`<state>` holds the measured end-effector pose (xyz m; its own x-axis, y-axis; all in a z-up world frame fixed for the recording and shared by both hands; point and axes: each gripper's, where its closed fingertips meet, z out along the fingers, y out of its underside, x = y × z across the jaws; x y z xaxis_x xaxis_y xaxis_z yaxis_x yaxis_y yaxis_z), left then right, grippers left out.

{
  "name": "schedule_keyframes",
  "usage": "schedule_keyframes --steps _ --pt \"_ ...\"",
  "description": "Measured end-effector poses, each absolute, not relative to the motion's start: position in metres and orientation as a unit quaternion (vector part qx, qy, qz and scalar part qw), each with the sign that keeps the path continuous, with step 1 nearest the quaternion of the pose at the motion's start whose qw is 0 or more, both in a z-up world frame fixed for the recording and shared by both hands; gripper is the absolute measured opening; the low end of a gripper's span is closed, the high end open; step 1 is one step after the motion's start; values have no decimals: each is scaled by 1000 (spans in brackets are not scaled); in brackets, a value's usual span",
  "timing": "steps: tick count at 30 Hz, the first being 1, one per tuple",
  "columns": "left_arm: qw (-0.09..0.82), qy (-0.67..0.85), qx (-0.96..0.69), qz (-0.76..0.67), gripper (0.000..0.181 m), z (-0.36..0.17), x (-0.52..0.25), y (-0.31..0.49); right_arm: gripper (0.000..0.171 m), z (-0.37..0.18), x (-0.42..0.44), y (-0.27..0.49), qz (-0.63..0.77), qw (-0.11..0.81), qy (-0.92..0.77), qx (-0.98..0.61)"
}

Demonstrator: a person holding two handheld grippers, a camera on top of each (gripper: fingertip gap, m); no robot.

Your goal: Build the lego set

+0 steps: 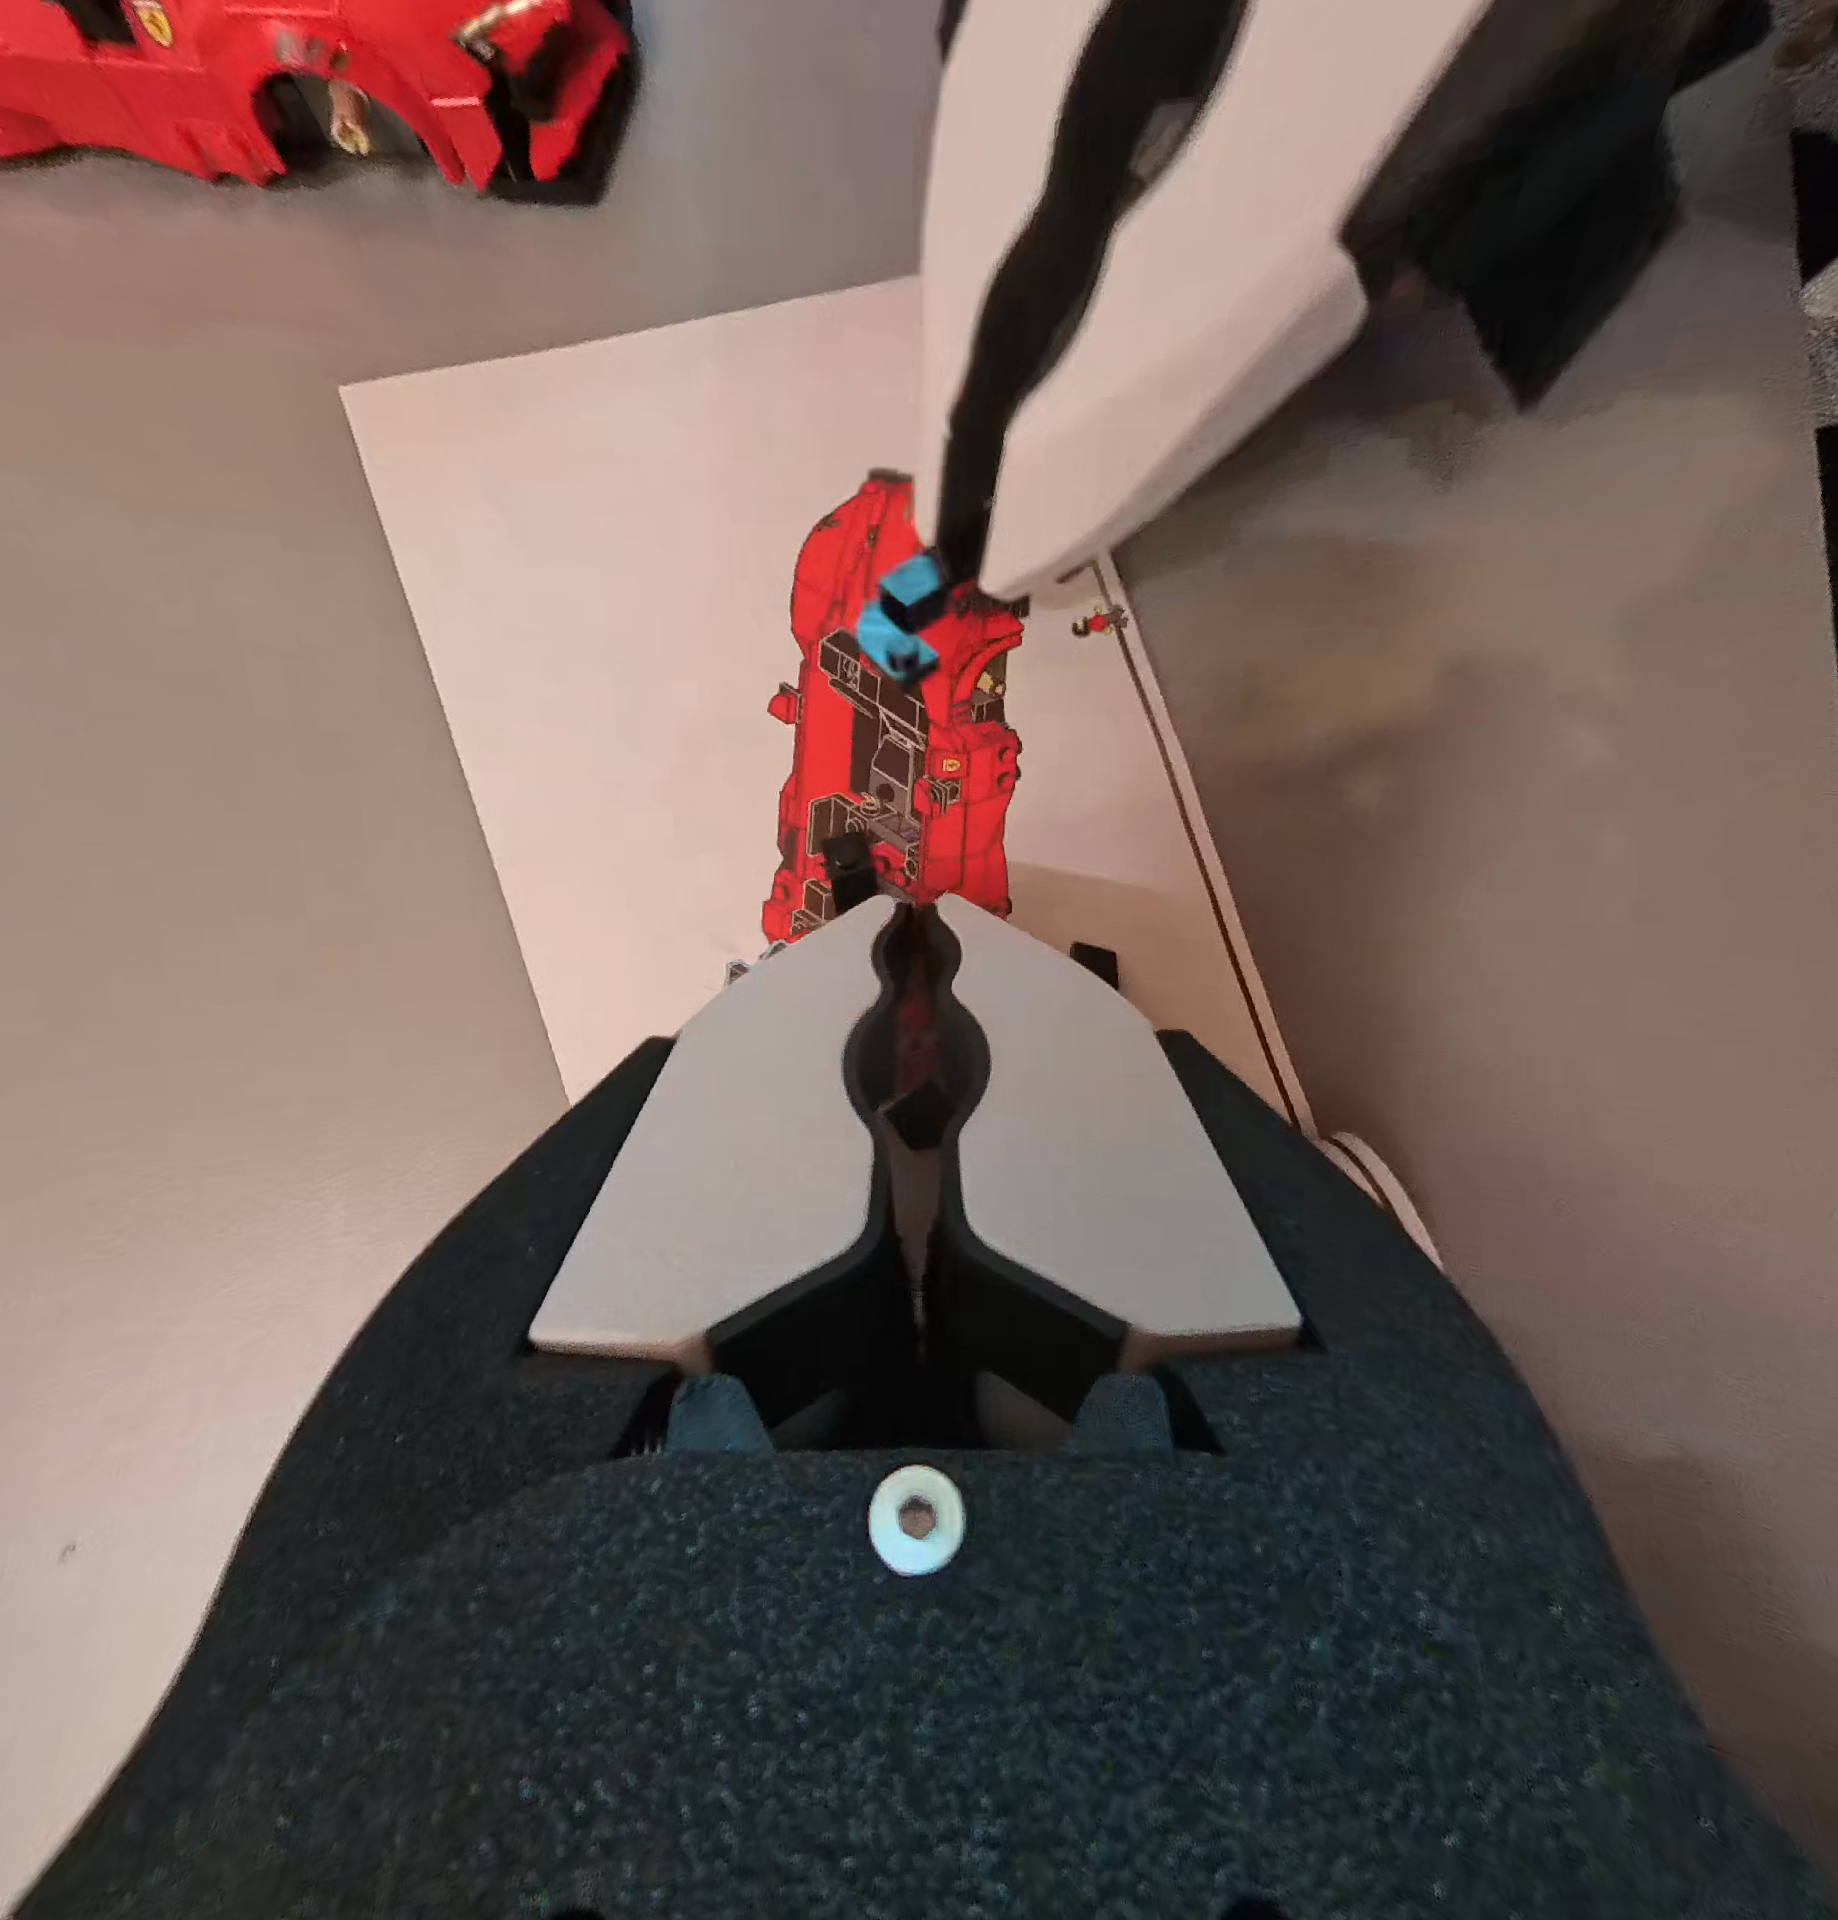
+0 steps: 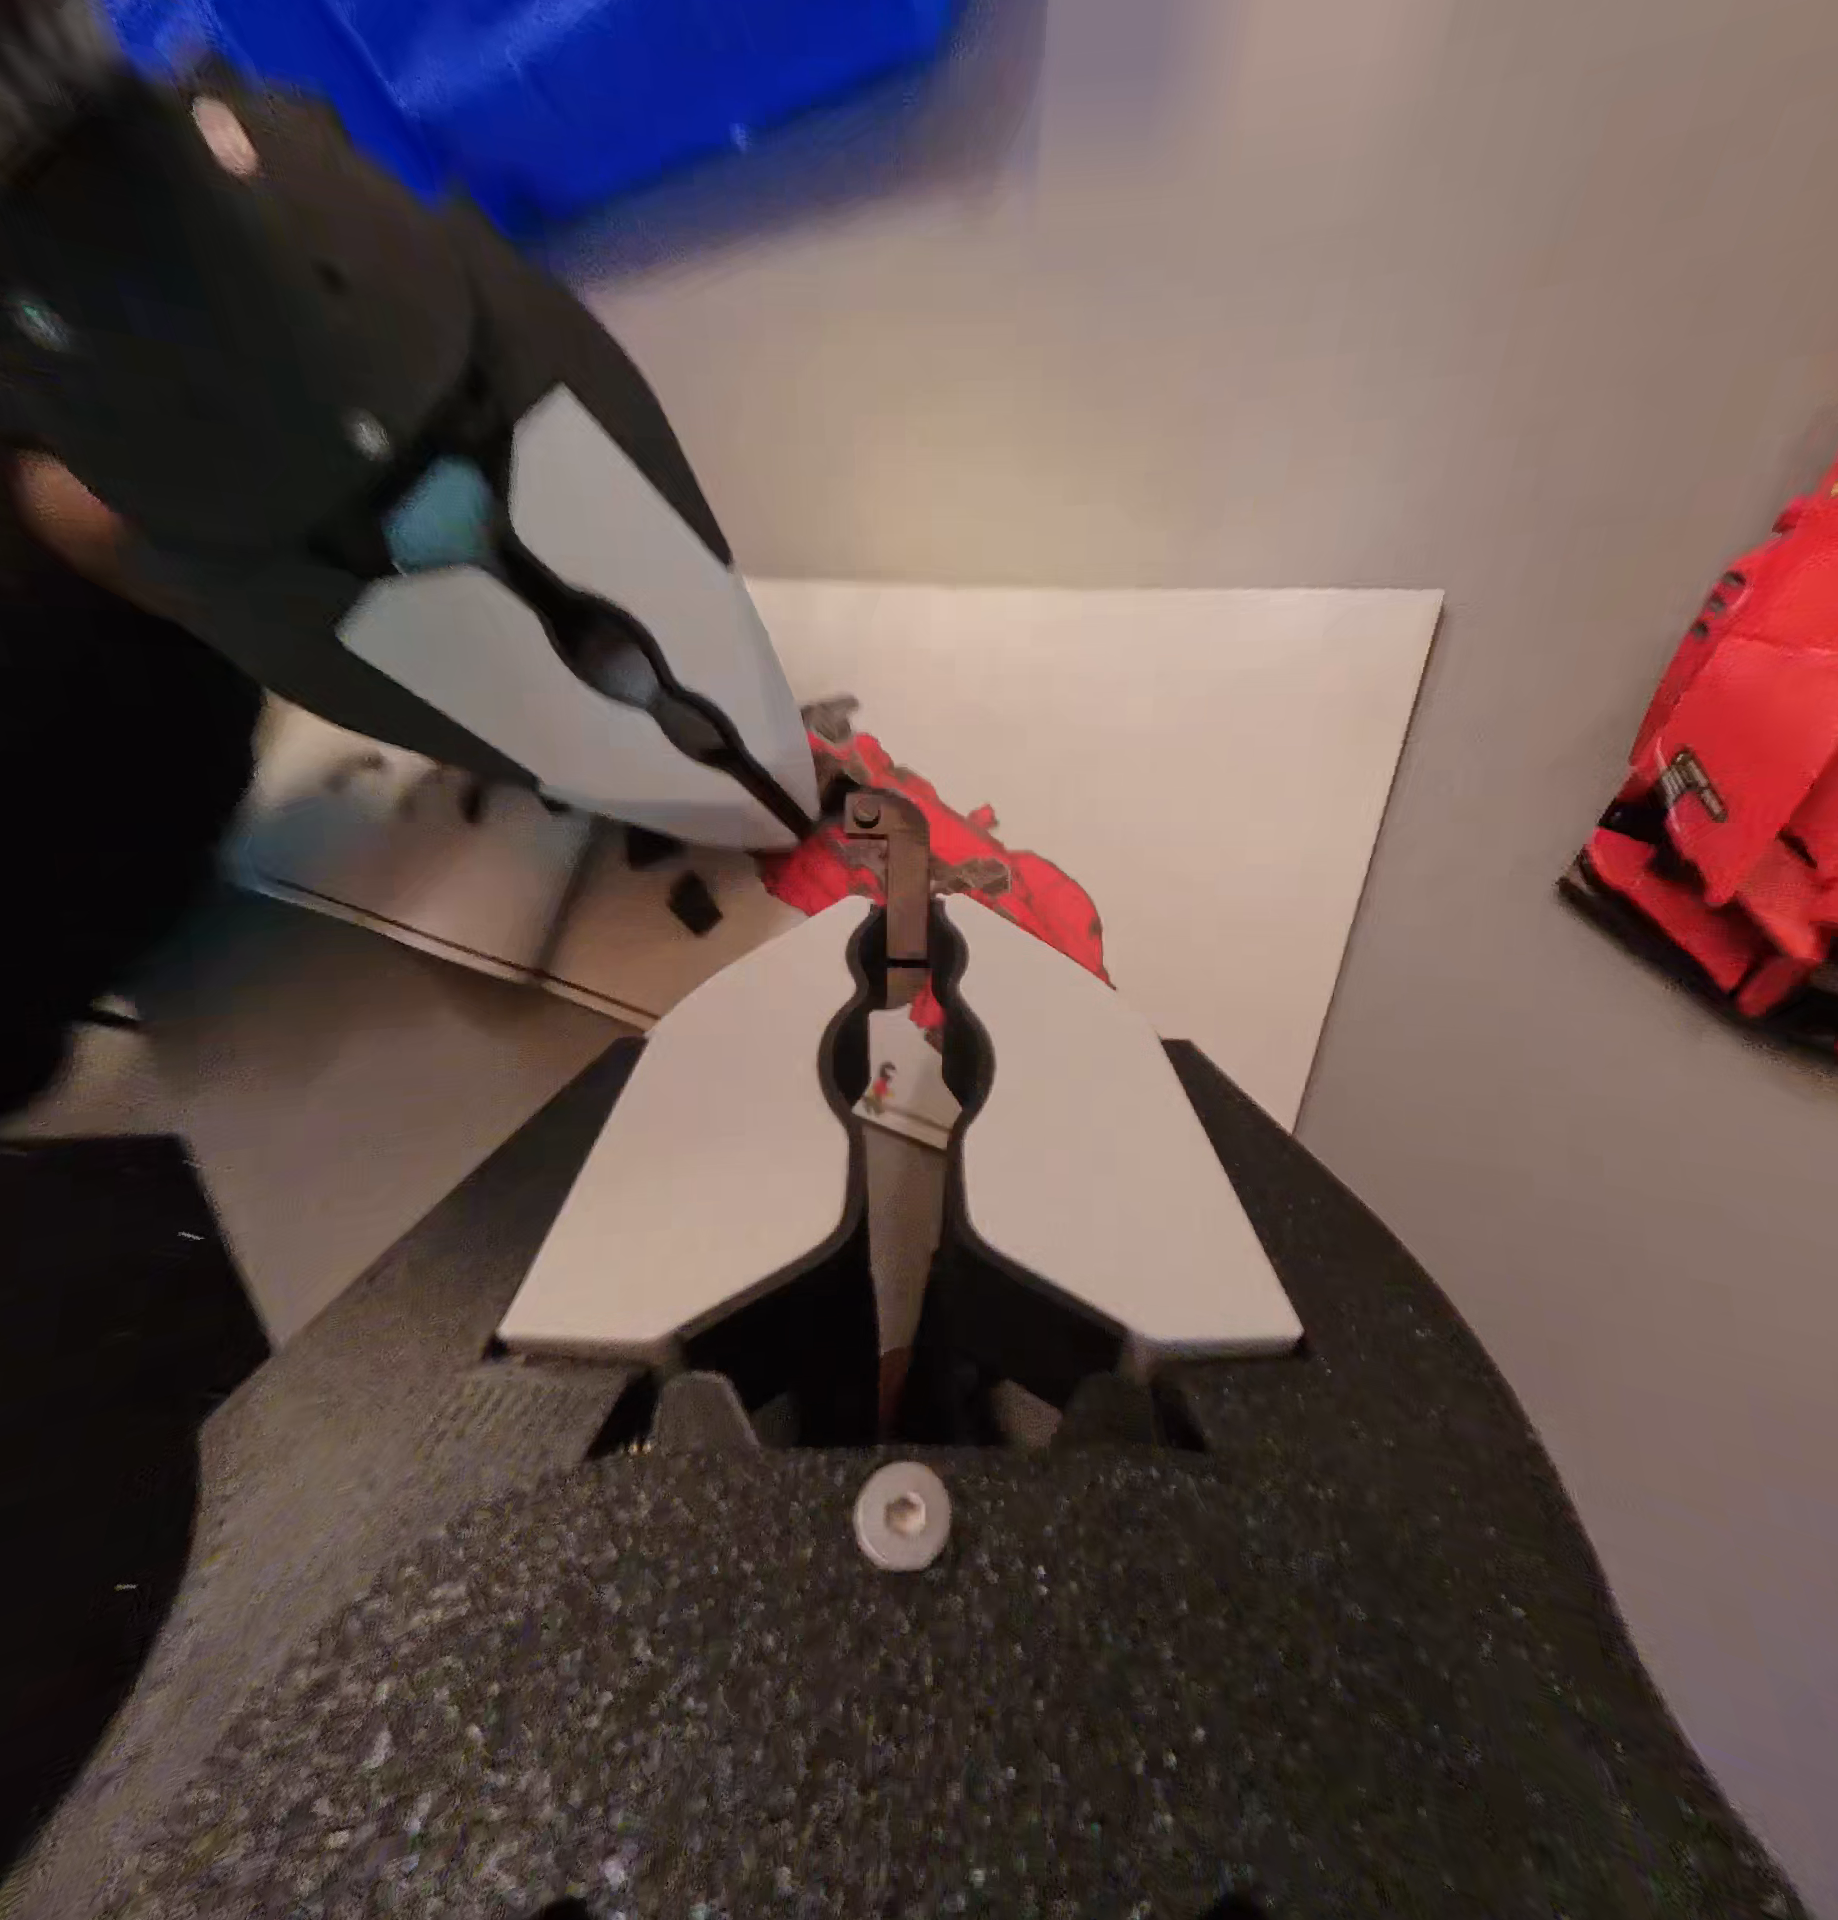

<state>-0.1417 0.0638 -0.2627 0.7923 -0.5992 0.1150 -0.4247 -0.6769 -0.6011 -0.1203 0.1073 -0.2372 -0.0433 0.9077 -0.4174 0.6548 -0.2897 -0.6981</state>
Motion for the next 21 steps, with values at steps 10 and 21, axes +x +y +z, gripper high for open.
schedule_keyframes --steps 10,21 --pt "281 311 -892 -171 48 -258 -150 62 8 -258 -130 90 258 209 -709 -623" --pt "252 308 -889 -228 38 -256 -136 48 8 -257 -142 99 247 221 -739 -586"
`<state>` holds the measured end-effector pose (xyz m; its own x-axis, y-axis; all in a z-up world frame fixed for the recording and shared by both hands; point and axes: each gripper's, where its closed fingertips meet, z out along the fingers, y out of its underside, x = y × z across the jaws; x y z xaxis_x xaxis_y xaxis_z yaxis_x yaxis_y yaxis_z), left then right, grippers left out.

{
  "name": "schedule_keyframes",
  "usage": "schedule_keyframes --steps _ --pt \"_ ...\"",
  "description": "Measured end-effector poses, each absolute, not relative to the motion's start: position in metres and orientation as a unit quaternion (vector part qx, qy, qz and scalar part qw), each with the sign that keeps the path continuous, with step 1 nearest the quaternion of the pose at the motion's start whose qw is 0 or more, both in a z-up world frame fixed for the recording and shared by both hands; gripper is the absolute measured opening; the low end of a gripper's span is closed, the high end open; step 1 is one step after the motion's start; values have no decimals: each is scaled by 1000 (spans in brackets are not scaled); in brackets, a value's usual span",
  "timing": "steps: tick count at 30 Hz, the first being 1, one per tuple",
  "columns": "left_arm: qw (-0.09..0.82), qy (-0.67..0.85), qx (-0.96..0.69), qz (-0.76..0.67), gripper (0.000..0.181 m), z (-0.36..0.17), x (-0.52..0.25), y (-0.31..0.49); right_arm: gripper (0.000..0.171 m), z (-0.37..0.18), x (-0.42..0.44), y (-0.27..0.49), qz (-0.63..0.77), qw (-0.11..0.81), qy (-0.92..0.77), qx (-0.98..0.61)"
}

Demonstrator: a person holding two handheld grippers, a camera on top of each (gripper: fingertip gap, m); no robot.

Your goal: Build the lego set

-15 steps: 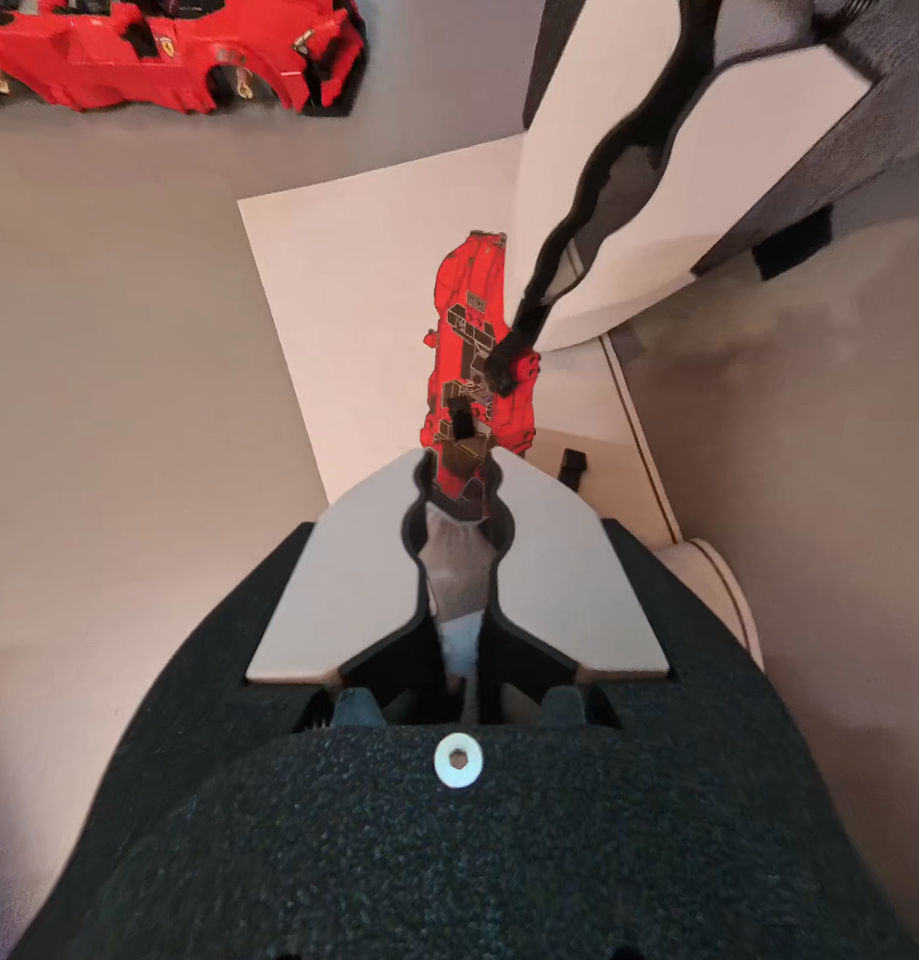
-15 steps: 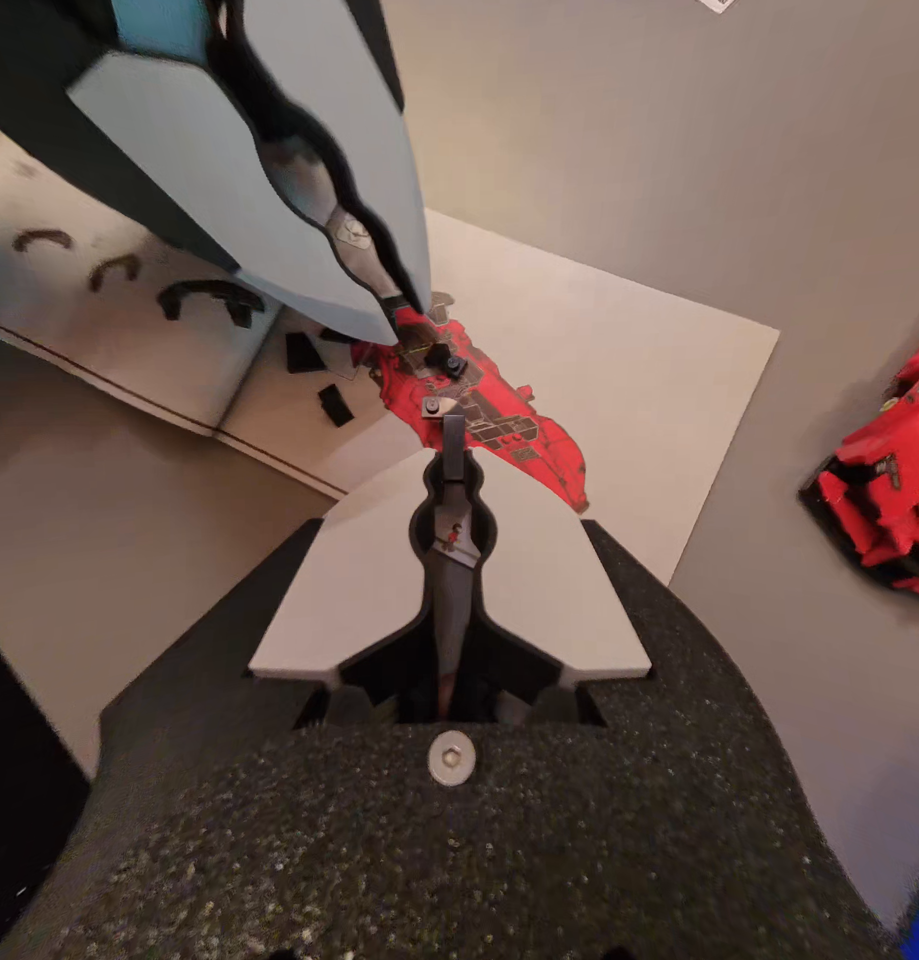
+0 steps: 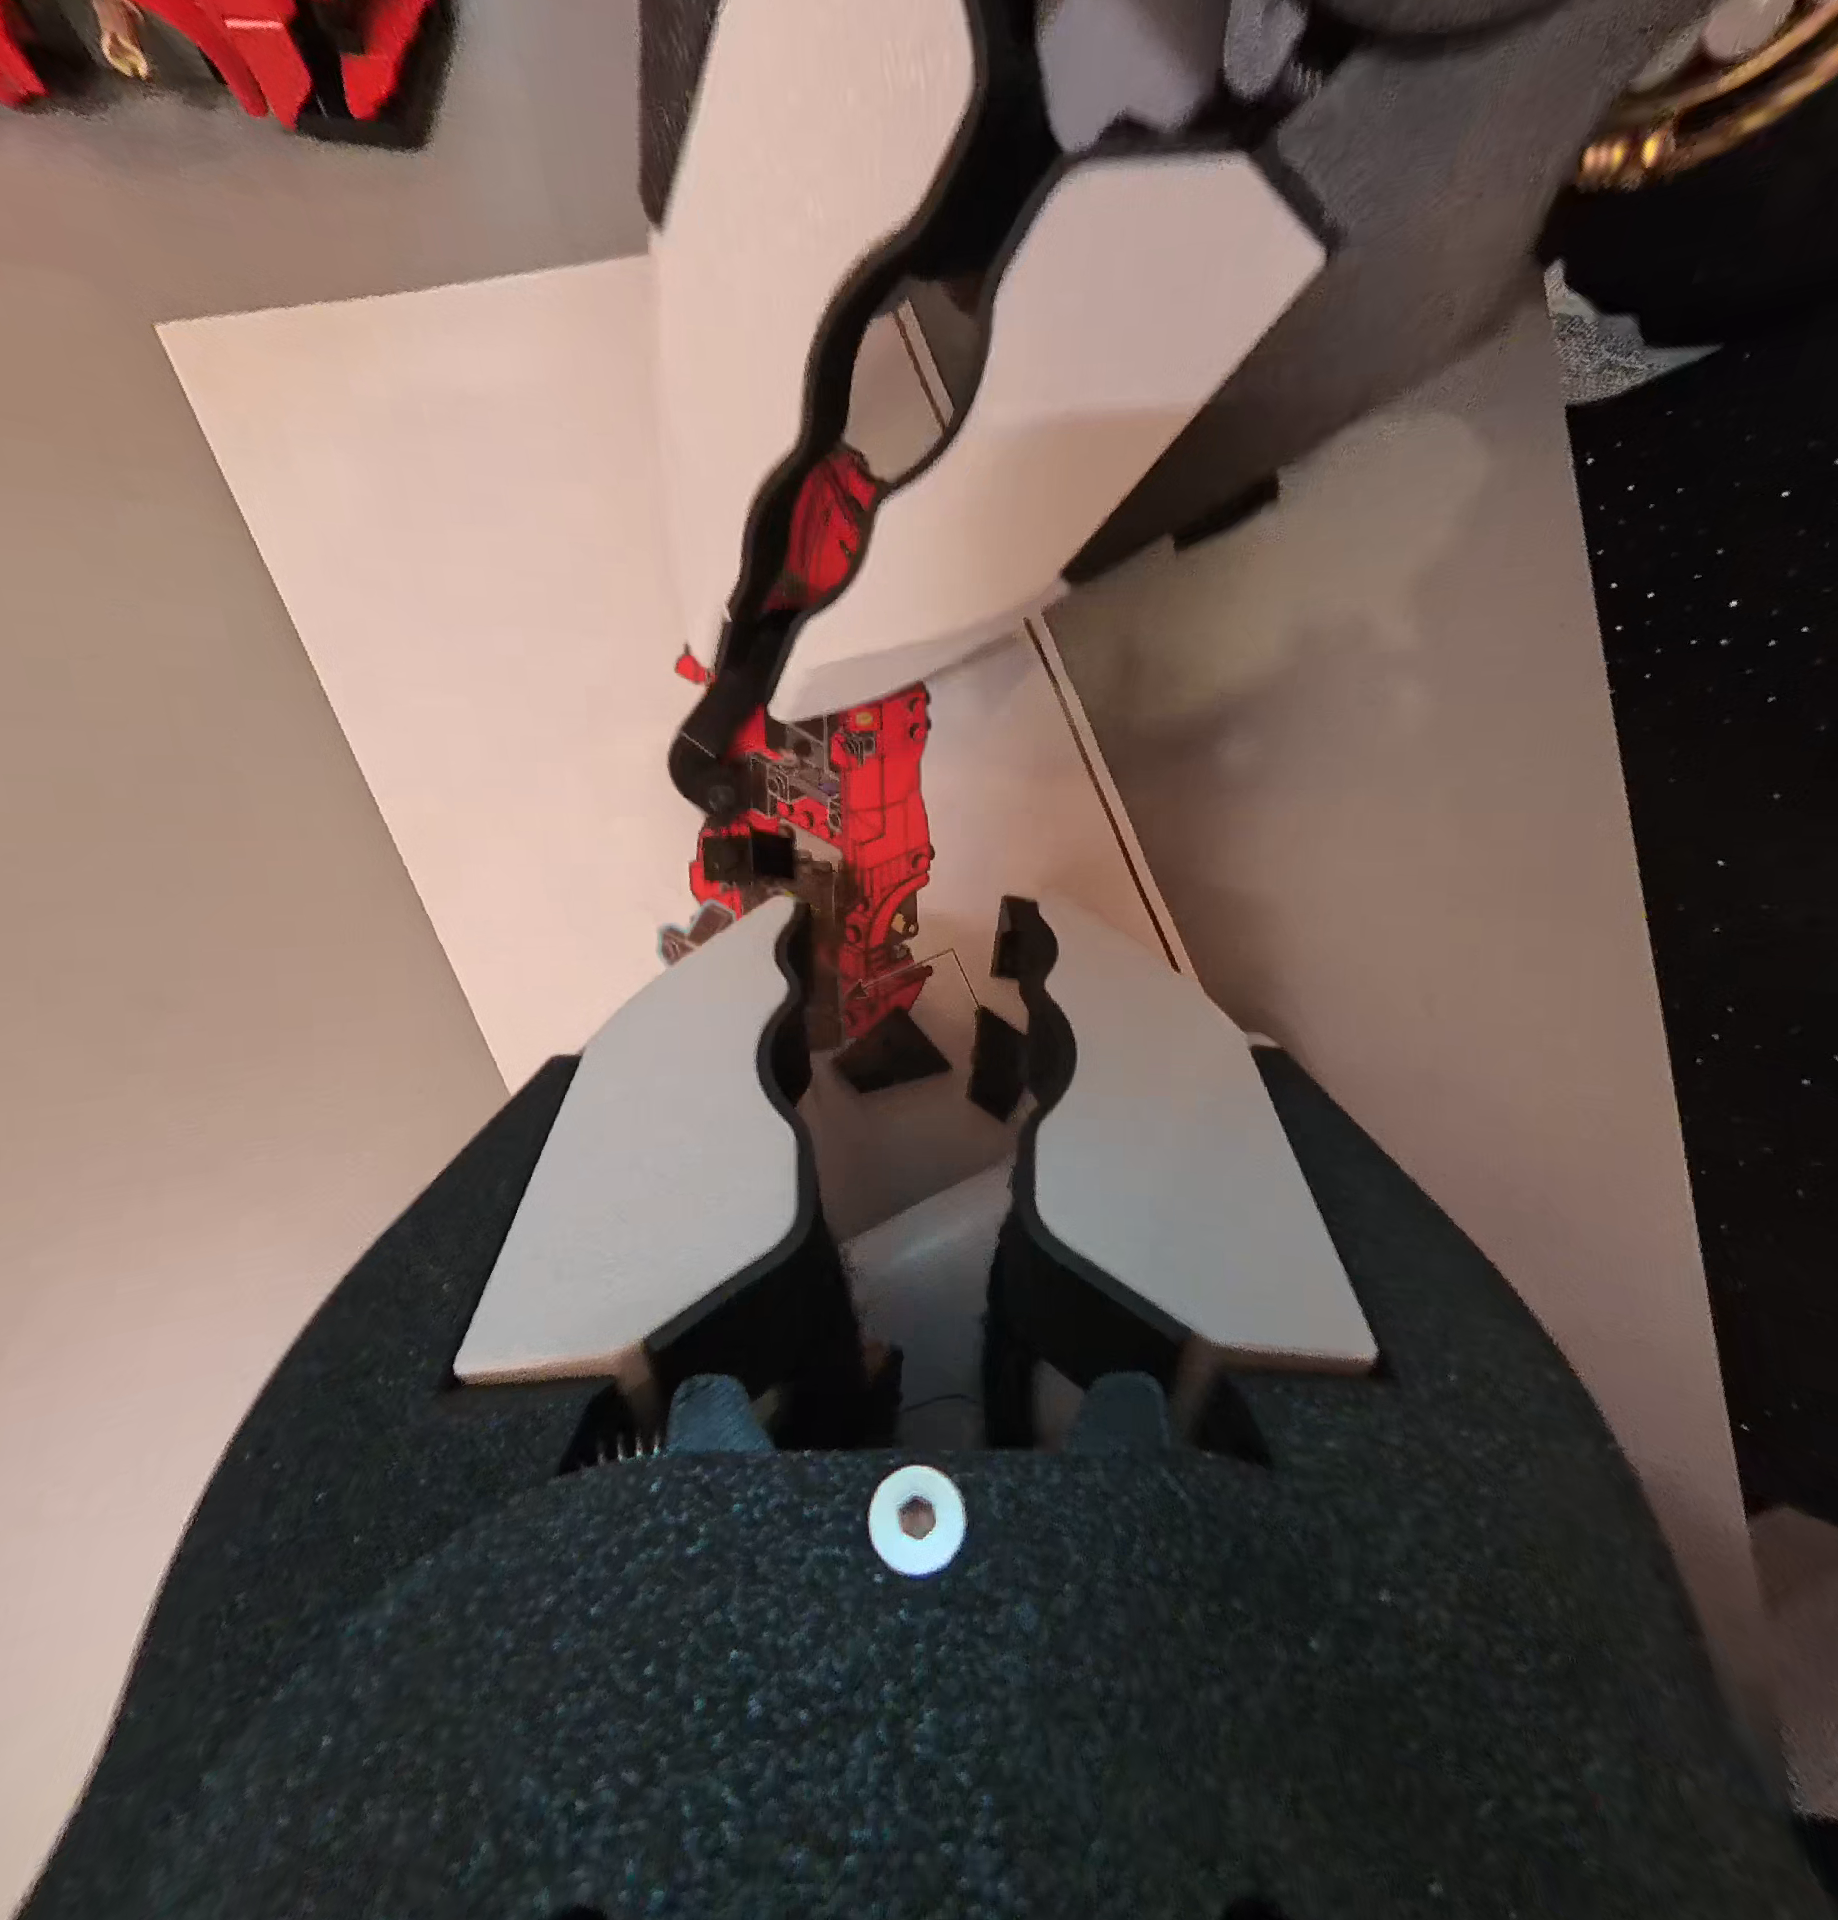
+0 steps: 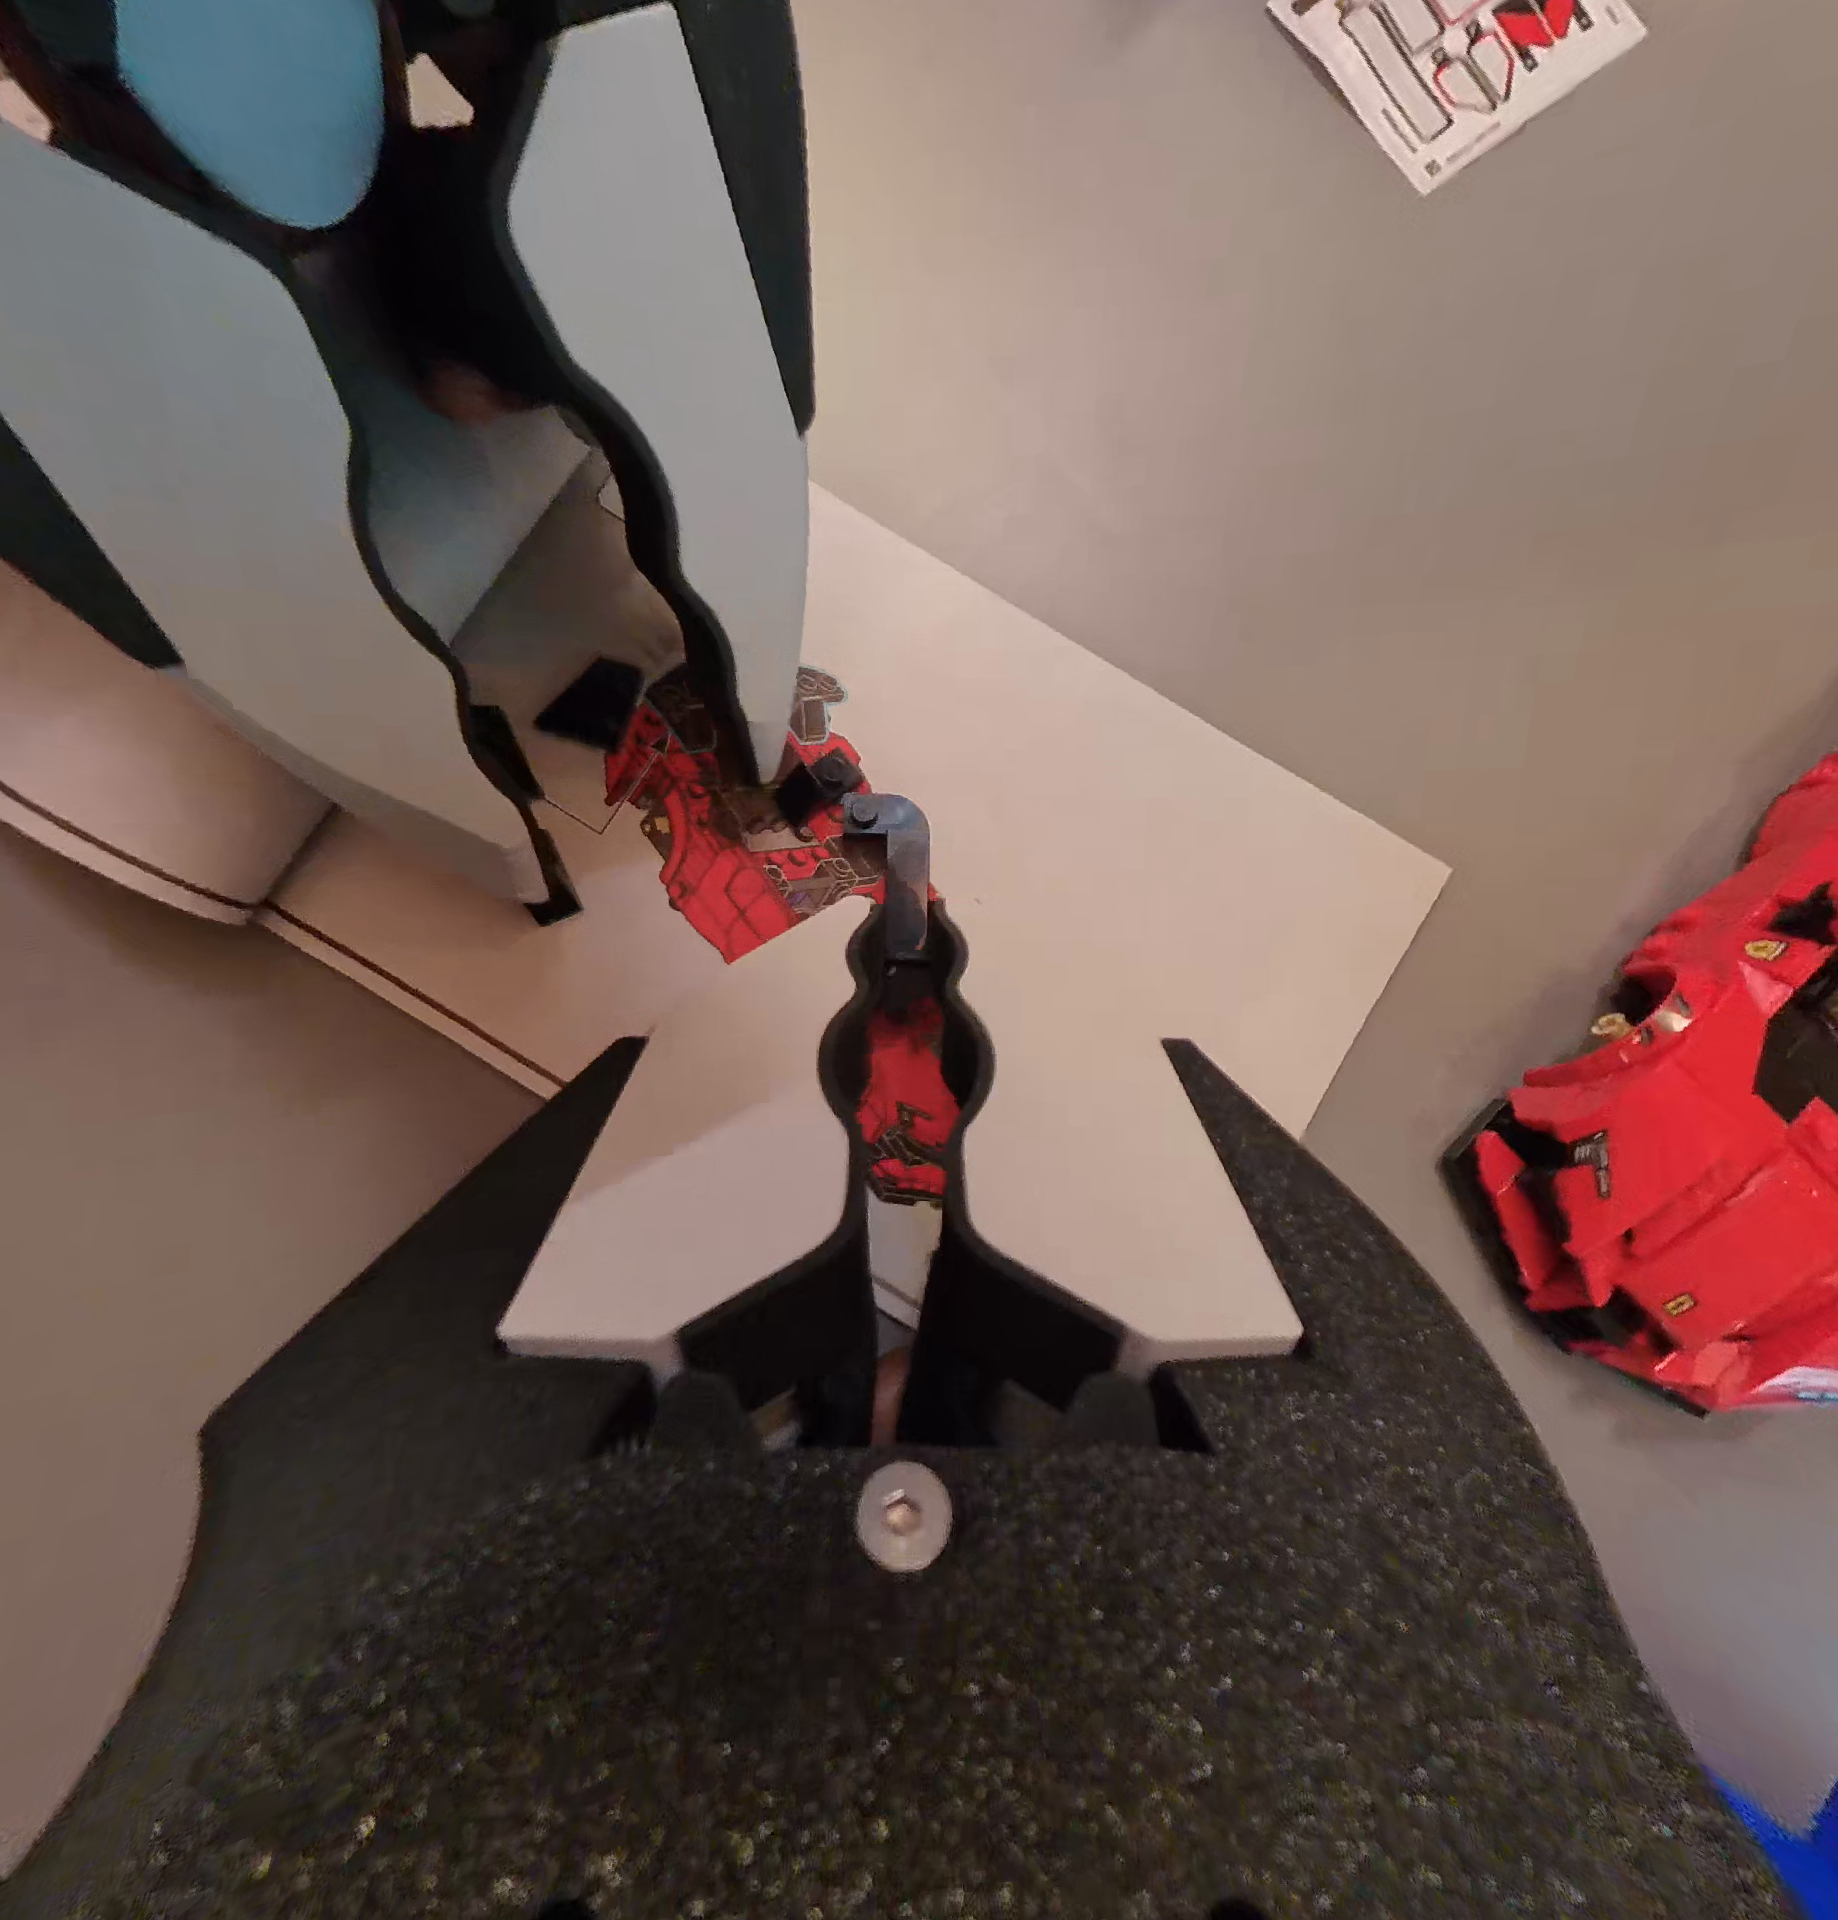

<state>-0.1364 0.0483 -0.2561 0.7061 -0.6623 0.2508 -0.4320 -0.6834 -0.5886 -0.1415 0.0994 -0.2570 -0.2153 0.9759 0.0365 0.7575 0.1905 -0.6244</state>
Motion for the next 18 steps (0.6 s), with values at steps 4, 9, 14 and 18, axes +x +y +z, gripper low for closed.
schedule_keyframes --steps 4,9,14,18 --pt "261 306 -890 -213 32 -253 -148 41 8 -245 -147 102 281 232 -783 -504" --pt "326 256 -893 -177 22 -235 -172 48 8 -231 -158 103 337 229 -821 -399" --pt "390 256 -875 -128 8 -221 -185 56 8 -230 -168 104 358 205 -834 -367" --pt "410 282 -858 -125 2 -219 -182 56 8 -238 -169 95 377 186 -835 -356"
